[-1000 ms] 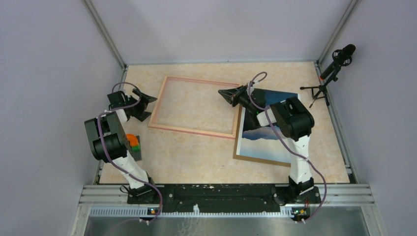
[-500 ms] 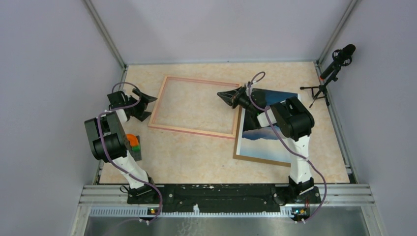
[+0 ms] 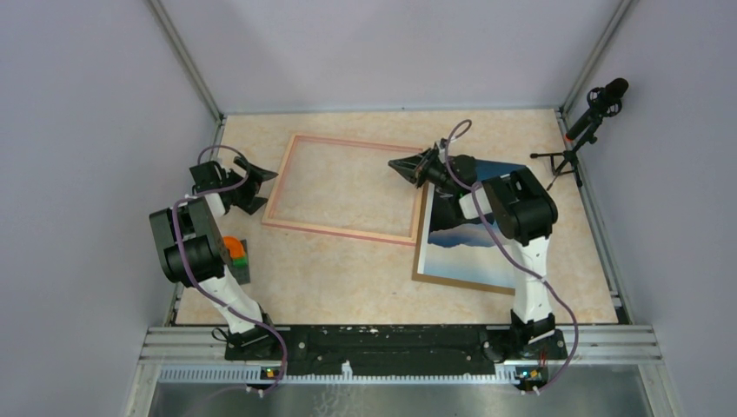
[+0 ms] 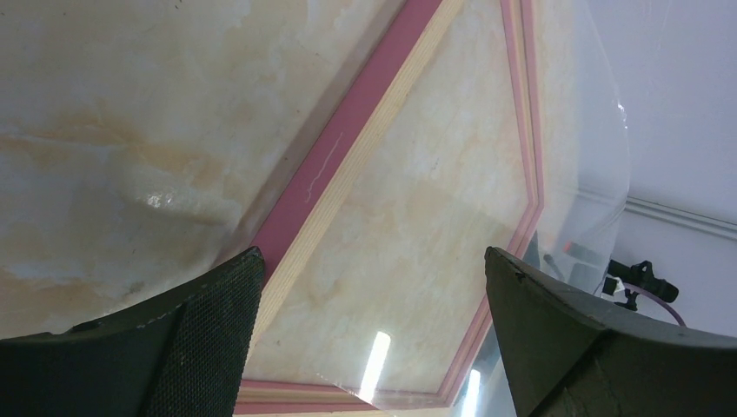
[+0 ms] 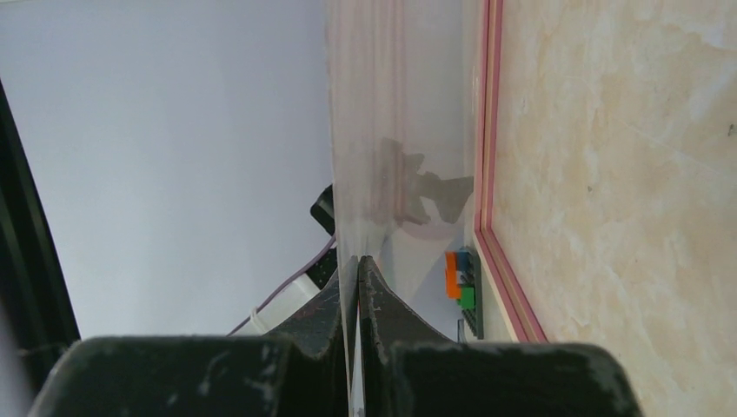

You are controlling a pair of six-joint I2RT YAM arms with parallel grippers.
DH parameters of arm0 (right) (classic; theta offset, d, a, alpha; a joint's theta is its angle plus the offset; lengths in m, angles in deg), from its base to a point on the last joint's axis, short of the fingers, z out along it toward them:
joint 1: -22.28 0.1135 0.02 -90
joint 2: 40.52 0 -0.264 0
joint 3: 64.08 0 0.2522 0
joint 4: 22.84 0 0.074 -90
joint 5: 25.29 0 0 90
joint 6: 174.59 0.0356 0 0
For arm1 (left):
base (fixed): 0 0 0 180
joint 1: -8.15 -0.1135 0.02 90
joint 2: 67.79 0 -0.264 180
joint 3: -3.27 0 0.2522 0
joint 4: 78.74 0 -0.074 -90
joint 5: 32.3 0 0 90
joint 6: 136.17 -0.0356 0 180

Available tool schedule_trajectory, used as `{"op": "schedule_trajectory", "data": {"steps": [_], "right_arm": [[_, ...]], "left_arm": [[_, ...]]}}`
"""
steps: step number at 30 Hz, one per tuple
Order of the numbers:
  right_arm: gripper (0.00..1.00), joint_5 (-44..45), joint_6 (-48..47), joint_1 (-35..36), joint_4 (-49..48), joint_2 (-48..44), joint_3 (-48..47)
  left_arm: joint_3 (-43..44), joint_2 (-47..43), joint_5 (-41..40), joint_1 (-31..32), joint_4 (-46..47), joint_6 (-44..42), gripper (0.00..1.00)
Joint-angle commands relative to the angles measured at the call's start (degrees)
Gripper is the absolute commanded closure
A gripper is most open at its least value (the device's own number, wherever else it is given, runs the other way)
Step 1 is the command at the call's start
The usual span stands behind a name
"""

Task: Put the photo into the frame

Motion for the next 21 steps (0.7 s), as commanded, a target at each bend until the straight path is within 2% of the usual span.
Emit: {"op": "schedule_trajectory", "data": {"steps": [1,21], "right_arm": [[1.00,-4.42,-0.28,-0.91,-4.45,1.73,-2.98],[1.00,-8.75,6.96,-0.81,-12.80,6.87,-6.60]], "left_arm": [[-0.64,0.70,2.29,0.20,1.68,0.72,0.01],[-0.87,0.53,2.57,0.14,2.10,1.02,0.01]]}}
